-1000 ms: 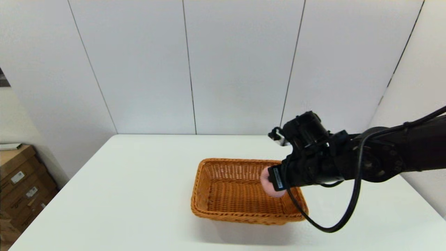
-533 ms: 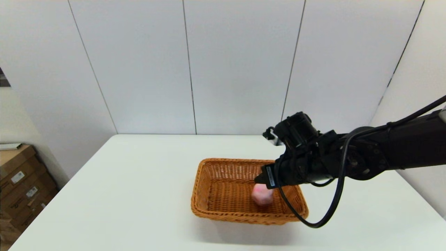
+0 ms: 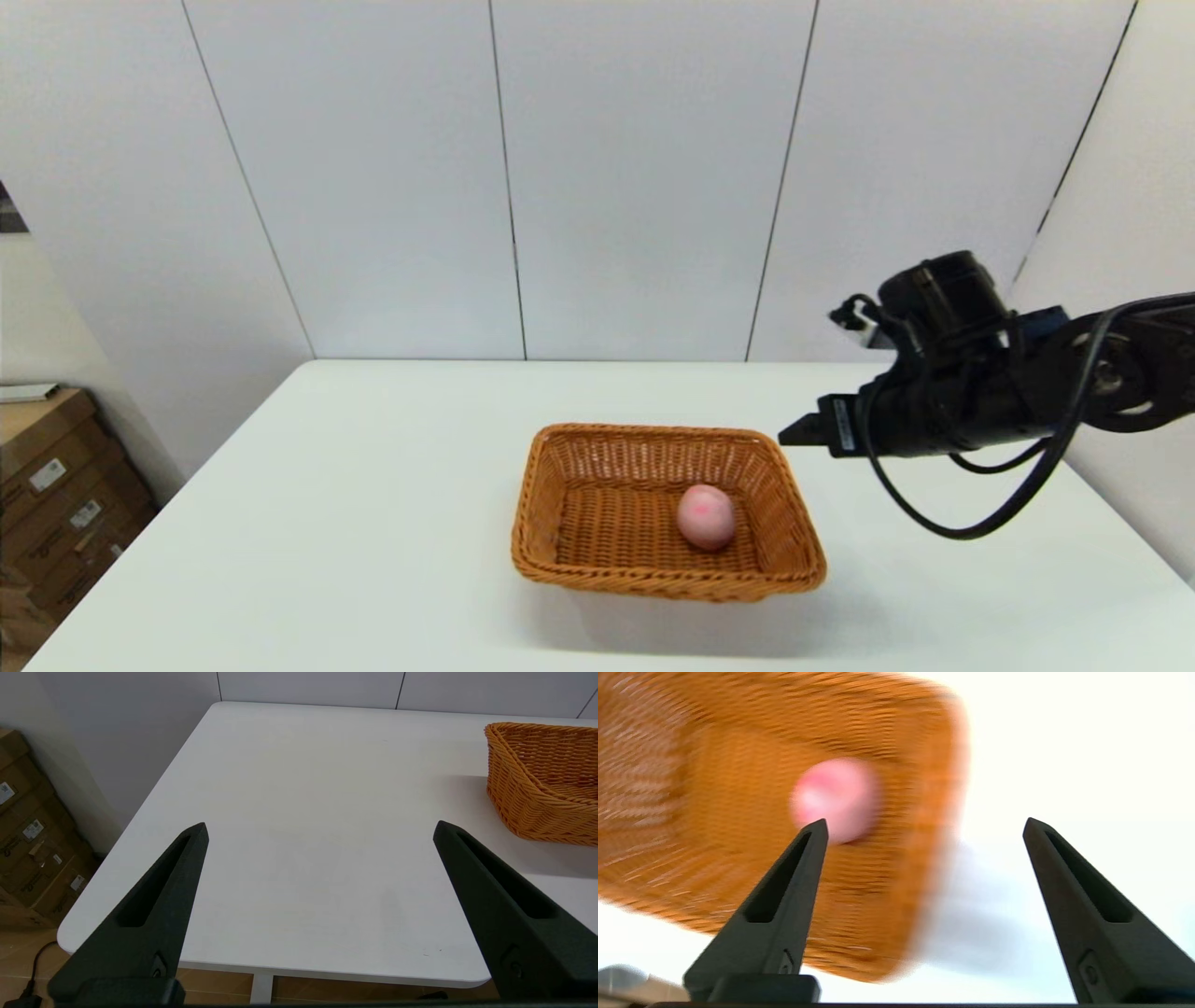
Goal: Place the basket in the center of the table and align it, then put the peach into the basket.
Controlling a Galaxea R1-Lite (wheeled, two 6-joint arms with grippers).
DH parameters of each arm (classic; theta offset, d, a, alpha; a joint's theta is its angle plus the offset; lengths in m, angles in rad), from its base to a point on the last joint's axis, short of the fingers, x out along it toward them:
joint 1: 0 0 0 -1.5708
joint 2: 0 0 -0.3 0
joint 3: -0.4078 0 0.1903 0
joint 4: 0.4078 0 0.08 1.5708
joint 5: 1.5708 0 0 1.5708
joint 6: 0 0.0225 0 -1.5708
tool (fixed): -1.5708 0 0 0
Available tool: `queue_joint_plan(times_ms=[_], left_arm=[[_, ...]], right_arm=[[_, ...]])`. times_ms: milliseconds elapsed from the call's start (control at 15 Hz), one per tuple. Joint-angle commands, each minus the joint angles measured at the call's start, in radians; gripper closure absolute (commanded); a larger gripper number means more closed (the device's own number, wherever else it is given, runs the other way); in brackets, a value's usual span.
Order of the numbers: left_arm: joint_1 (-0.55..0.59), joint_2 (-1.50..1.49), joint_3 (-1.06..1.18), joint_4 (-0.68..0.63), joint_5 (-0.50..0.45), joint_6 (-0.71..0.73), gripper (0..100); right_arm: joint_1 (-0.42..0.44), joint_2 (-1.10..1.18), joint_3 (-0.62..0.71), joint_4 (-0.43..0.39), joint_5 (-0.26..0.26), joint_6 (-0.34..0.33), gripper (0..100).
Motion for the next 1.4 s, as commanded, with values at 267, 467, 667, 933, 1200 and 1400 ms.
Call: queue_joint_plan(times_ms=[267, 467, 667, 933, 1200, 1400], left_arm=[[0.0, 0.0, 0.0, 0.0, 0.001, -0.004, 0], [0.0, 0.0, 0.0, 0.0, 0.001, -0.004, 0], [0.0, 0.0, 0.002, 0.0, 0.001, -0.004, 0], [0.0, 0.0, 0.002, 0.0, 0.001, -0.004, 0], [0.0, 0.0, 0.002, 0.0, 0.001, -0.004, 0], [0.0, 0.0, 0.0, 0.0, 0.001, -0.004, 0]], right_arm=[[-0.555, -0.173, 0.071, 0.084, 0.245, -0.253, 0], [-0.614, -0.21, 0.075, 0.125, 0.282, -0.288, 0], [-0.589, -0.32, 0.094, 0.199, 0.327, -0.284, 0], [-0.581, -0.526, 0.156, 0.249, 0.35, -0.278, 0], [-0.402, -0.814, 0.347, 0.24, 0.291, -0.176, 0], [-0.31, -1.026, 0.436, 0.239, 0.233, -0.126, 0]])
